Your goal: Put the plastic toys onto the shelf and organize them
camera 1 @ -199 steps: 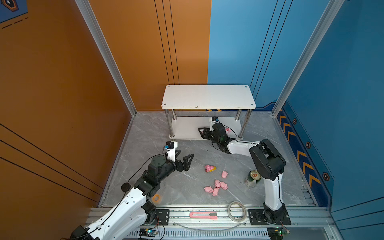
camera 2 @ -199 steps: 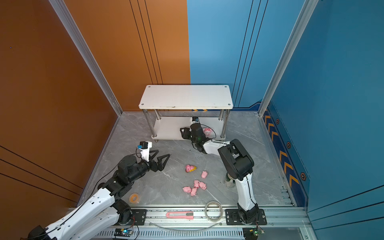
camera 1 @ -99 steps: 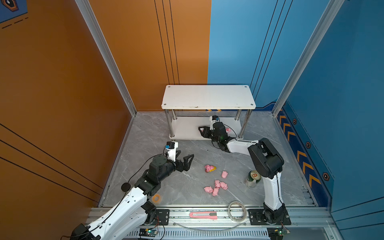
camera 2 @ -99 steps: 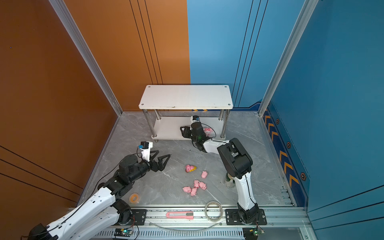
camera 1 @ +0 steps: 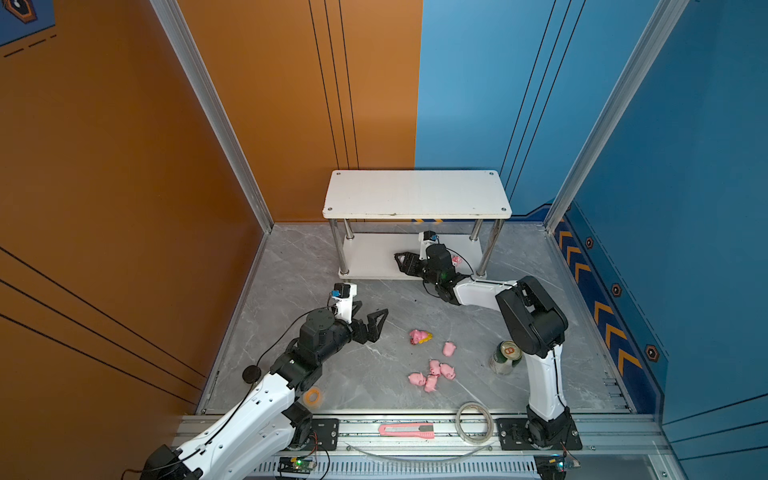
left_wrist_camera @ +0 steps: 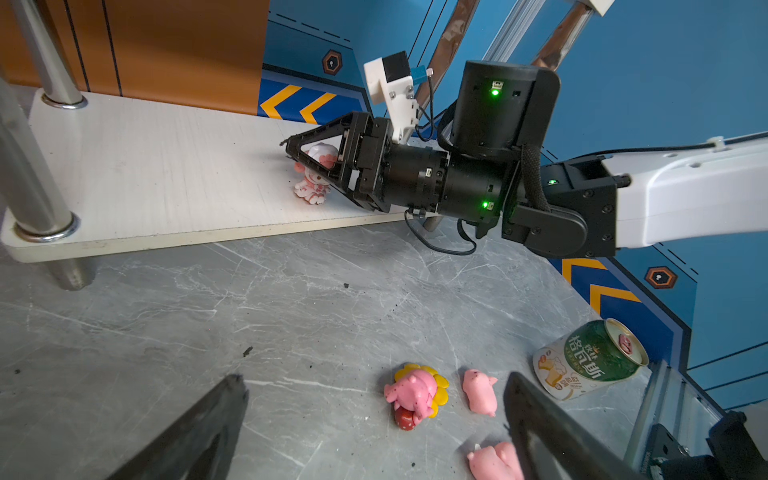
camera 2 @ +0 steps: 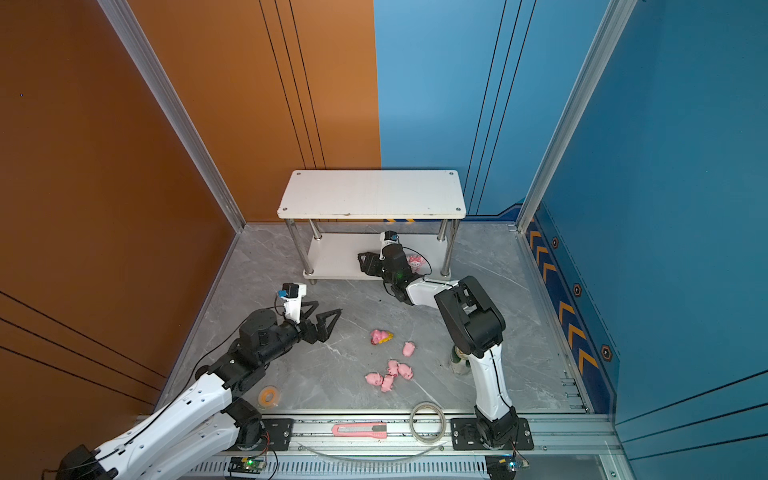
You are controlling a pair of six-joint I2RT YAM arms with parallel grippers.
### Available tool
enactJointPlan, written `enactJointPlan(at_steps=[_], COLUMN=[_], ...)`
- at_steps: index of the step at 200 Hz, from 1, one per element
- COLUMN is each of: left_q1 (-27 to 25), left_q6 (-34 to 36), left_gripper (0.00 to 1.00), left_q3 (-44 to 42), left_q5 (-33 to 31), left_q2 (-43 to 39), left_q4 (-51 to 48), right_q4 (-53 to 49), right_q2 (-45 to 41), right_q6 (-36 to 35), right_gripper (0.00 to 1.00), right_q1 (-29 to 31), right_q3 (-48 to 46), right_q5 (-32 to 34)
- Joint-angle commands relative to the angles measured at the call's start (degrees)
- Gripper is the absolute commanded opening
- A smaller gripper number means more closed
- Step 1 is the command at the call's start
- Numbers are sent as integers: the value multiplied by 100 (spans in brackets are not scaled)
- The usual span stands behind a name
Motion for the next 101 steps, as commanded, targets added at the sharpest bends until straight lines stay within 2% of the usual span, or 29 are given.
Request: enactJointPlan(at_steps=[1, 101], left_q1=[51, 50], left_q6=[65, 66], left_gripper=[98, 98], left_q3=[73, 38], left_q5=[46, 75], left_q2=[-21, 18], left_q4=[-22, 23], right_q4=[-49, -189], right_q2=[-5, -241], right_q6=[41, -29], right_gripper=[67, 70], right_q1=[-37, -25], right_q3=[59, 95], right_q5=[-114, -128])
